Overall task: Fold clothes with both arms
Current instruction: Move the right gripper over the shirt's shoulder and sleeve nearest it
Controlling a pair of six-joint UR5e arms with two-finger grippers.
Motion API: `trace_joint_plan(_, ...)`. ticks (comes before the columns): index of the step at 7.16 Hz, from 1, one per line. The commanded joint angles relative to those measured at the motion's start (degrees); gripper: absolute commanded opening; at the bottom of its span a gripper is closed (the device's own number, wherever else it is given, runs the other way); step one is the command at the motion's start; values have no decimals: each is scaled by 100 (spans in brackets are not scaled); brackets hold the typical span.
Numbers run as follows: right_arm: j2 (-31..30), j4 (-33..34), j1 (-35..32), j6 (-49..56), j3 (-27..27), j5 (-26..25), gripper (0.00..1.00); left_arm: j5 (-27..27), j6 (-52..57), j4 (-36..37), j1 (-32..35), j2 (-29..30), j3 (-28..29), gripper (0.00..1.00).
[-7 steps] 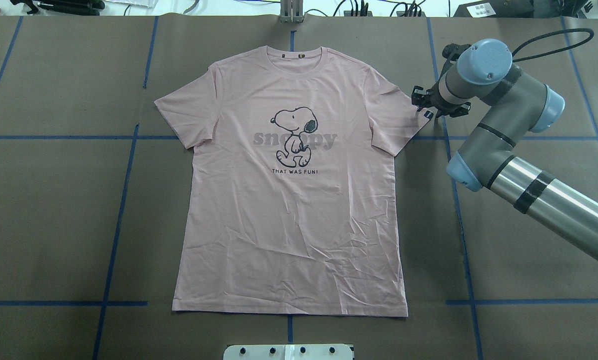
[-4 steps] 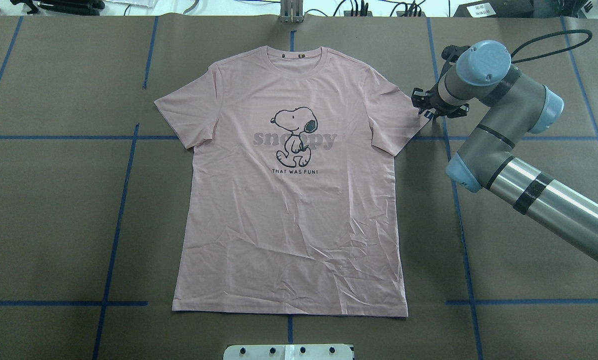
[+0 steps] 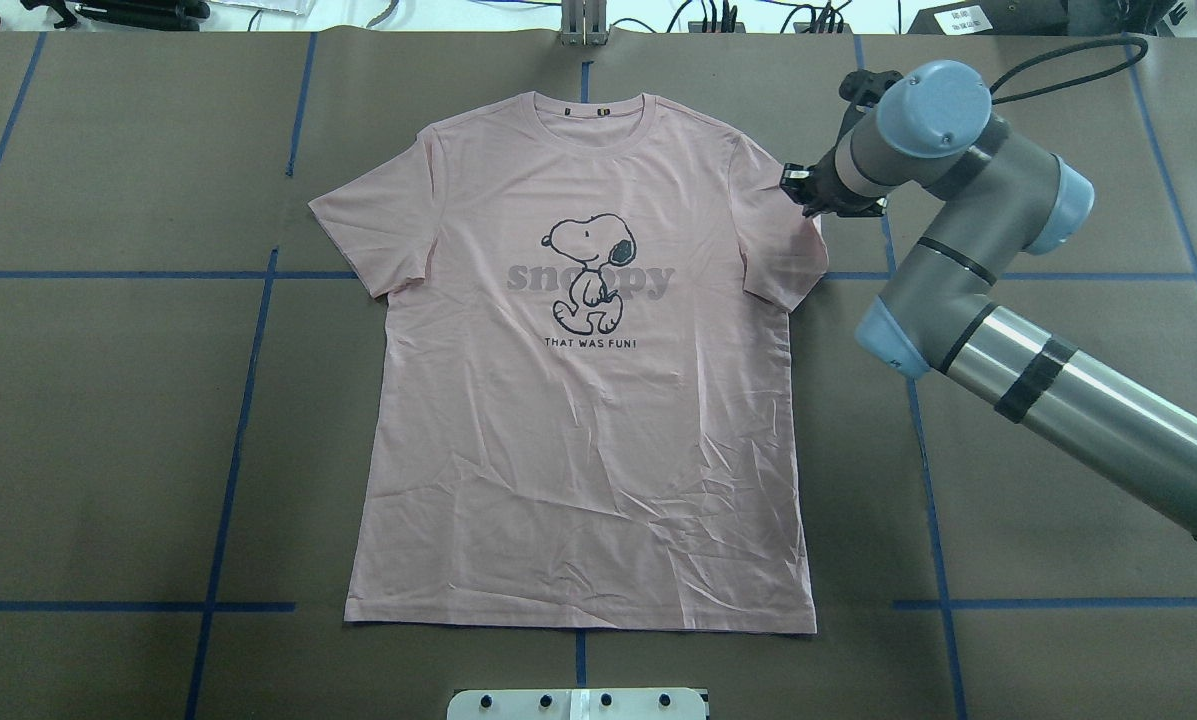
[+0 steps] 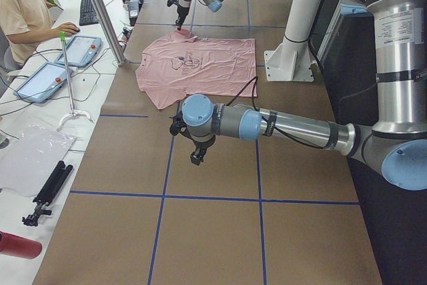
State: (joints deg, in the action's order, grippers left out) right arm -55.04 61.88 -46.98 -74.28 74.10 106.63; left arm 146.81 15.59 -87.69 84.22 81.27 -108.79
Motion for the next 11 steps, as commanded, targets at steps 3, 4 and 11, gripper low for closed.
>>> trace_joint_plan(3,967,-18,427,-623,-789,-650,9,102,-12,15,-2,-208,-336,100)
trace_joint_plan(4,1152,-18,435,-632,-949,-913,99,102,-20,23,-11,-208,-336,100)
trace_joint_plan(11,-1017,342,-39,-351,2530,-91,100,-817,-6020,-3018,-2334,2949,2007,100)
